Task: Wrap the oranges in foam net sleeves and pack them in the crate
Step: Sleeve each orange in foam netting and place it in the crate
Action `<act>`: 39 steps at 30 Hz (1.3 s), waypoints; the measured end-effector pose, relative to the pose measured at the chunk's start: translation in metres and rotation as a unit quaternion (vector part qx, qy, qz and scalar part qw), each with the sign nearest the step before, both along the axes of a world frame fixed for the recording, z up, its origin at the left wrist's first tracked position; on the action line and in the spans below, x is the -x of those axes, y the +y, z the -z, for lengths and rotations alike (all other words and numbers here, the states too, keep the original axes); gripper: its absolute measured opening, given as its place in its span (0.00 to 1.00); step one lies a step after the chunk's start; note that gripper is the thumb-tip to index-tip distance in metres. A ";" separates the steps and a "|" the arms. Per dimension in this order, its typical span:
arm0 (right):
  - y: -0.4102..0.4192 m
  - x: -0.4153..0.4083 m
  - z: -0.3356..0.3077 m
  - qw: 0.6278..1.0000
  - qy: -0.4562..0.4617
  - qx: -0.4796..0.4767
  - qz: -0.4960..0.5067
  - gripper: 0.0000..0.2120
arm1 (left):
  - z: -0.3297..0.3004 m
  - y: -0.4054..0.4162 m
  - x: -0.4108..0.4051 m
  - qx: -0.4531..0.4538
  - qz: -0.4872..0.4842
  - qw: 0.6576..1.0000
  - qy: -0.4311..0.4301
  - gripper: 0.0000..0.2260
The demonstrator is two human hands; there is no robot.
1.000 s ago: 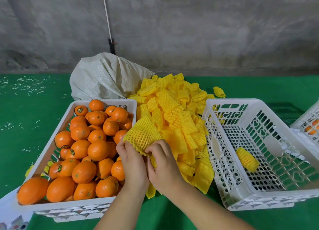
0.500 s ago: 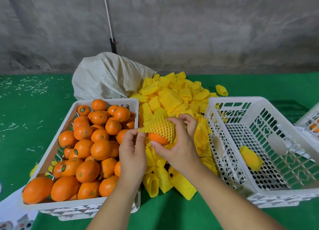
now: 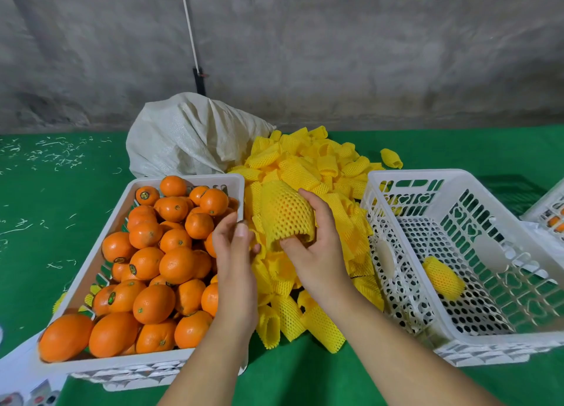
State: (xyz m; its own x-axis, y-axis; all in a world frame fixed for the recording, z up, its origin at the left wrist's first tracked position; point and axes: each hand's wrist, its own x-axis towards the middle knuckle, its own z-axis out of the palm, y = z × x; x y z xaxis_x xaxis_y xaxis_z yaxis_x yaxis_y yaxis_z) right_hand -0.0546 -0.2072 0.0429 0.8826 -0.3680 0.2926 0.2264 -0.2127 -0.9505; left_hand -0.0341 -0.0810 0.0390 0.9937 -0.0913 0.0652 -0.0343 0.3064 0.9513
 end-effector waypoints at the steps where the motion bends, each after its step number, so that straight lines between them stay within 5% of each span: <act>1: 0.000 0.002 -0.002 0.999 0.010 0.026 -0.027 0.37 | -0.005 0.000 -0.002 0.075 0.075 0.990 0.088 0.28; 3: 0.000 0.005 -0.005 0.987 0.046 0.091 -0.126 0.40 | -0.011 -0.001 -0.004 0.162 0.181 0.953 0.183 0.27; 5: 0.001 0.007 -0.007 0.972 0.080 0.078 -0.206 0.41 | -0.011 -0.003 -0.001 0.161 0.173 0.957 0.171 0.23; 9: 0.008 0.006 -0.012 0.986 0.112 -0.048 -0.115 0.40 | -0.008 -0.007 0.003 0.065 0.096 0.991 0.070 0.18; 13: 0.009 0.001 -0.005 0.976 0.136 -0.123 -0.115 0.35 | -0.010 -0.006 0.010 0.109 0.174 0.972 0.113 0.34; 16: -0.001 -0.001 0.004 0.975 0.121 -0.156 -0.106 0.43 | -0.012 -0.003 0.005 -0.025 0.177 0.980 0.085 0.44; 18: -0.007 0.000 0.011 0.983 0.112 -0.128 -0.068 0.41 | -0.005 0.011 -0.013 -0.208 0.044 0.974 0.074 0.44; 20: -0.022 0.004 0.020 0.988 0.102 -0.113 -0.023 0.38 | 0.017 0.040 -0.034 -0.341 0.012 0.939 0.031 0.32; 22: -0.043 0.011 0.028 0.991 0.098 -0.095 0.011 0.37 | 0.044 0.068 -0.044 -0.515 0.075 0.854 -0.019 0.22; 24: -0.073 0.017 0.033 0.992 0.103 -0.049 0.059 0.39 | 0.073 0.083 -0.046 -0.664 0.125 0.731 -0.090 0.24; 25: -0.089 0.019 0.035 0.990 0.107 -0.024 0.090 0.40 | 0.080 0.085 -0.047 -0.696 0.134 0.698 -0.104 0.26; 30: -0.176 0.021 0.042 0.947 0.157 0.009 0.279 0.41 | 0.072 0.079 -0.041 -0.775 0.145 0.597 -0.149 0.43; 32: -0.203 0.026 0.054 0.922 0.210 -0.007 0.324 0.40 | 0.071 0.075 -0.036 -0.789 0.126 0.590 -0.112 0.37; 35: -0.214 0.035 0.076 0.898 0.312 -0.008 0.310 0.40 | 0.071 0.075 -0.029 -0.770 0.116 0.626 -0.044 0.30; 39: -0.211 0.037 0.095 0.899 0.345 0.036 0.268 0.42 | 0.071 0.086 -0.027 -0.749 0.127 0.648 -0.045 0.29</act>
State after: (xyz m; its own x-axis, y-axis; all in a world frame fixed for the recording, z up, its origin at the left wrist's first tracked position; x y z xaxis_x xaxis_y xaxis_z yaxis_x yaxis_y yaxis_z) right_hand -0.0919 -0.4183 -0.0517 0.5641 -0.7968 -0.2167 -0.5660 -0.1821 -0.8040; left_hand -0.0068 0.0054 -0.0322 0.9325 -0.2797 -0.2287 -0.2405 -0.9529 0.1849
